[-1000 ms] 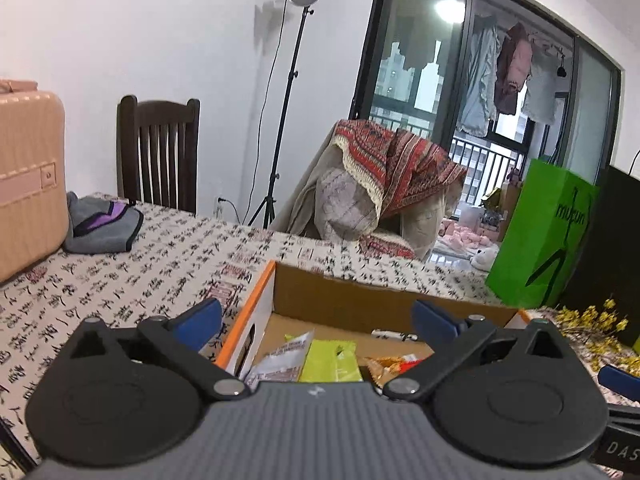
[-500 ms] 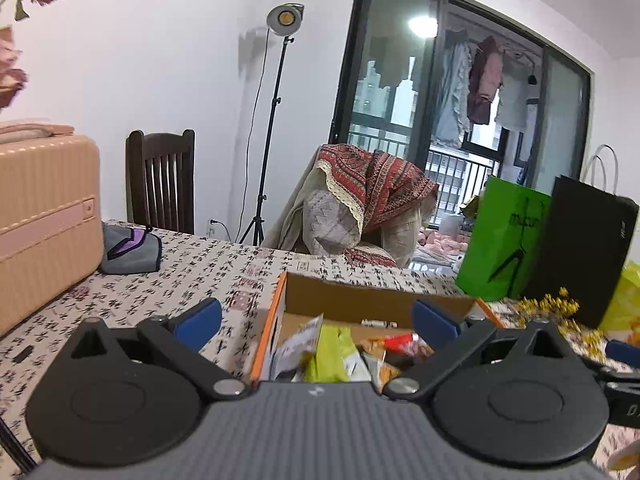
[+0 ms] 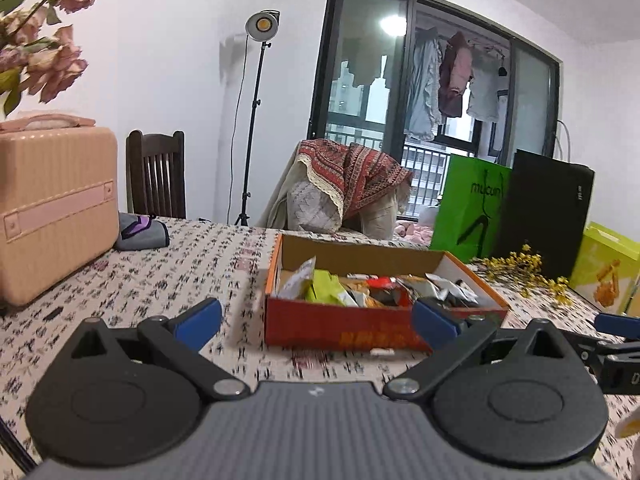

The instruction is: Organize snacks

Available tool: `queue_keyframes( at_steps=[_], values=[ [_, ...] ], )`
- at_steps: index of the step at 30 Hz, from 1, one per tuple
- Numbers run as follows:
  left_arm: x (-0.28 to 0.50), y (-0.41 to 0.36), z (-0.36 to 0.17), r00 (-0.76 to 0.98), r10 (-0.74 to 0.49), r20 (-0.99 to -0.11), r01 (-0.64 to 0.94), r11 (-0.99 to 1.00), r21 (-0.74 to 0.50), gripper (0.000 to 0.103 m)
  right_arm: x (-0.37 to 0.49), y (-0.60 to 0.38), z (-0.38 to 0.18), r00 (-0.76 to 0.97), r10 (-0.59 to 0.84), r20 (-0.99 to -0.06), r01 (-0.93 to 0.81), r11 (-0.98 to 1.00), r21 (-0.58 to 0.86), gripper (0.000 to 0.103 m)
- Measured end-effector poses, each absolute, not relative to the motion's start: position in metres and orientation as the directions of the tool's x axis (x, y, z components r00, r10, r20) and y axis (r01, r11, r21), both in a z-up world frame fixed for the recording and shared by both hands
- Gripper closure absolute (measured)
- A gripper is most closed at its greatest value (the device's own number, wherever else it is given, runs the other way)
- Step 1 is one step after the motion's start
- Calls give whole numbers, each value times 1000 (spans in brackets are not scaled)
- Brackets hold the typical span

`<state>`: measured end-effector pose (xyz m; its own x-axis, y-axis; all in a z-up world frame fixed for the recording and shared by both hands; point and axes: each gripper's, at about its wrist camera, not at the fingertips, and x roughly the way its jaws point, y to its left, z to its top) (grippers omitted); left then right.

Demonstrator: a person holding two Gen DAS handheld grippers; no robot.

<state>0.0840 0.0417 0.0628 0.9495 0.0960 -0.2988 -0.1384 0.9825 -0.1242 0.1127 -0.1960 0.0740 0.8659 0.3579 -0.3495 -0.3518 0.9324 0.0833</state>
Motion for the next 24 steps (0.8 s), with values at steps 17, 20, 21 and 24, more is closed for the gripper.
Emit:
queue_keyframes(
  at_steps=[17, 20, 21, 24],
  values=[
    [36, 44, 27, 944, 78, -320, -128, 982, -137, 0, 87, -222, 35, 836, 330, -439, -299, 944, 140, 0],
    [35, 43, 21, 939, 77, -337, -126, 984, -128, 0, 85, -222, 30, 830, 329, -450, -298, 944, 140, 0],
    [35, 42, 20, 937, 76, -341, -125, 984, -125, 0, 85, -221, 29, 829, 329, -452, -299, 944, 138, 0],
    [36, 40, 16, 933, 71, -354, -121, 985, -121, 0, 84, -220, 26, 827, 326, -457, -300, 945, 131, 0]
  ],
)
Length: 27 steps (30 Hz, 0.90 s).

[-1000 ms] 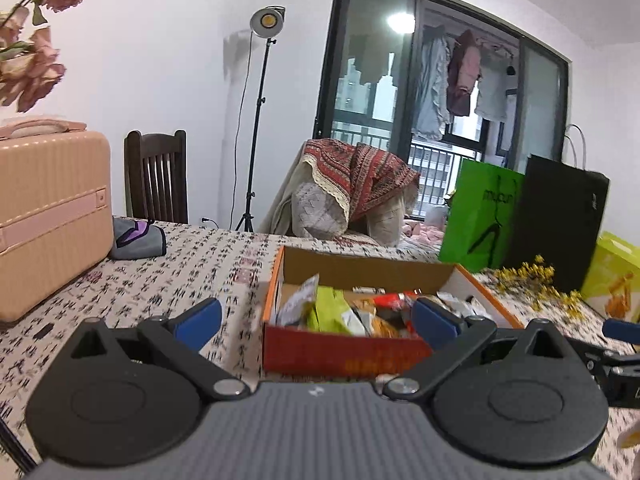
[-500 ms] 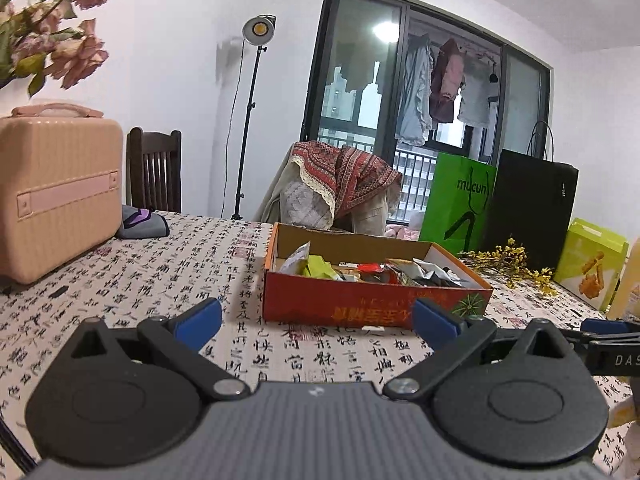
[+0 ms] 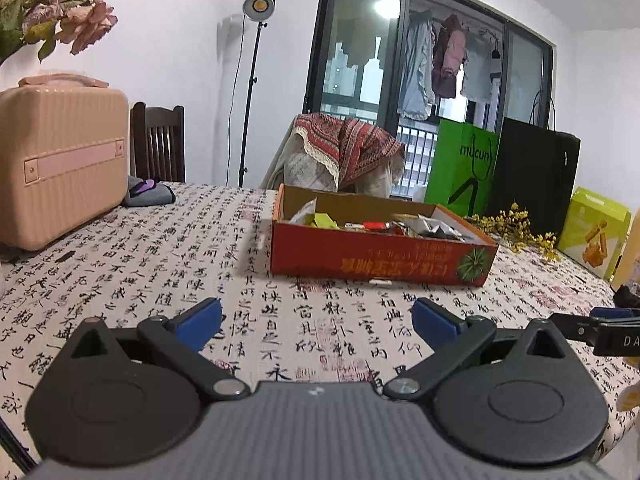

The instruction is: Organize snacks

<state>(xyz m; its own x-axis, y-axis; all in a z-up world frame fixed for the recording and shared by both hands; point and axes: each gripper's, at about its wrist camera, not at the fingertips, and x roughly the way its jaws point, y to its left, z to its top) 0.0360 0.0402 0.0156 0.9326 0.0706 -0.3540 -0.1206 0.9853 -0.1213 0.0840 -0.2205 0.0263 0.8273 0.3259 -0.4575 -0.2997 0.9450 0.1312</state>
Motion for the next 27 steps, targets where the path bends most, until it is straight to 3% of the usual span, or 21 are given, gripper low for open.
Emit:
queue_keyframes(
  at_steps=[27],
  values=[
    [34, 31, 13, 930, 59, -362, -100, 990, -95, 0, 85, -216, 23, 817, 337, -468, -314, 941, 128, 0]
  ],
)
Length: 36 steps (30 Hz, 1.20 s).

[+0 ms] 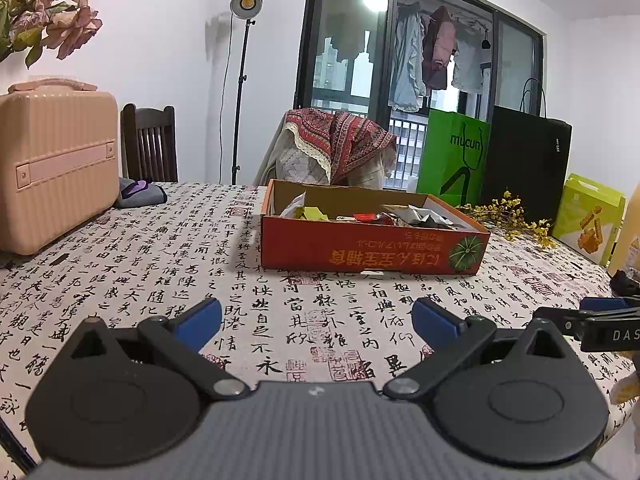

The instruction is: Organize snacks

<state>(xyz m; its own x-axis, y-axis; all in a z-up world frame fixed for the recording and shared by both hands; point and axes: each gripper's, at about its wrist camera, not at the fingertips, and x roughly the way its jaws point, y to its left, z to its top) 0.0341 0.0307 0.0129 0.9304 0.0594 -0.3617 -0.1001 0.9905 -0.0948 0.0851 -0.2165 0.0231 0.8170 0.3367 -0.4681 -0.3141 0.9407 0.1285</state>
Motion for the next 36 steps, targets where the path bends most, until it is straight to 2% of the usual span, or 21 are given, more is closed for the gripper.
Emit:
queue_keyframes(
  at_steps=[26, 36],
  values=[
    [31, 29, 13, 933, 48, -356, -88, 991, -98, 0, 85, -215, 22, 817, 336, -469, -314, 941, 127, 0],
    [30, 28, 13, 931, -1, -365, -44, 992, -114, 0, 85, -215, 22, 816, 337, -469, -315, 940, 128, 0]
  ],
)
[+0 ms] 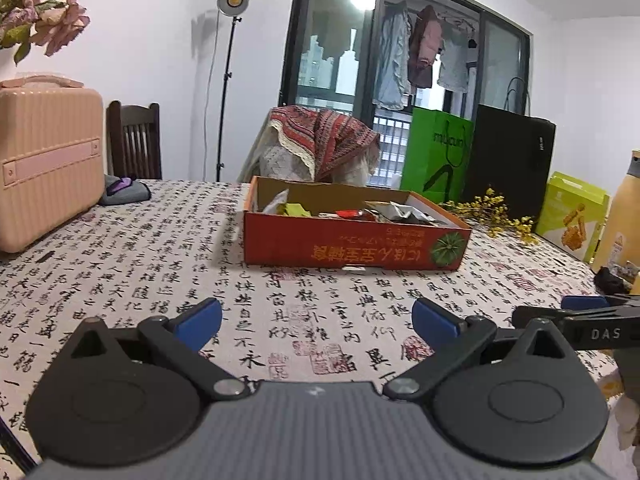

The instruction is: Organize snacks

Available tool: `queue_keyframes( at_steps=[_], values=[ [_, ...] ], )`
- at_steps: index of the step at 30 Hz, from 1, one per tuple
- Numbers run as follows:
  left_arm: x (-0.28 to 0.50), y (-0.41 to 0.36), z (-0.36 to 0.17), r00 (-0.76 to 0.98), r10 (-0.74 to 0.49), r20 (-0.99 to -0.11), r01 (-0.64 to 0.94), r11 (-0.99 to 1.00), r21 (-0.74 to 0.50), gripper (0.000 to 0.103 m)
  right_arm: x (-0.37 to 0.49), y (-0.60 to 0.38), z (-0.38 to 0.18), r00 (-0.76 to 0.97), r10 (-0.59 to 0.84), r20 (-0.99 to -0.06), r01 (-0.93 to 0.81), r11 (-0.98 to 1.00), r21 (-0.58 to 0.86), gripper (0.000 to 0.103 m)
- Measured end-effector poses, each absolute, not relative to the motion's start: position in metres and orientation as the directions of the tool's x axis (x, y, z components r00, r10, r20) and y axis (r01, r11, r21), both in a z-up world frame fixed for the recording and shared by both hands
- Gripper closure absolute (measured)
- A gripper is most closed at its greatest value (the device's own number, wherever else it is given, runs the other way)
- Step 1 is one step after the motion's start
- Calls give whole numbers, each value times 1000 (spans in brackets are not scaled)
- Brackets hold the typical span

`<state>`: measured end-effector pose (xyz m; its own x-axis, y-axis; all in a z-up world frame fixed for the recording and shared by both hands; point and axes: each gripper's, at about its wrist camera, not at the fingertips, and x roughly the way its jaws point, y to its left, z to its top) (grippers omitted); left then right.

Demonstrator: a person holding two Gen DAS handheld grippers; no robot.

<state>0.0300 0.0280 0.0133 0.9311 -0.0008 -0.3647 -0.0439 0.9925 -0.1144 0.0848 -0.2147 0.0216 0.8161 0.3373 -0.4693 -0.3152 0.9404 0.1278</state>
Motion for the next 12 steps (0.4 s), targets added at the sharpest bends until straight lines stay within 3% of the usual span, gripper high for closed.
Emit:
queue_keyframes(
  at_steps=[12],
  values=[
    [32, 27, 12, 926, -6, -377, -48, 990, -133, 0, 84, -214, 15, 812, 341, -474, -316, 939, 134, 0]
  ],
)
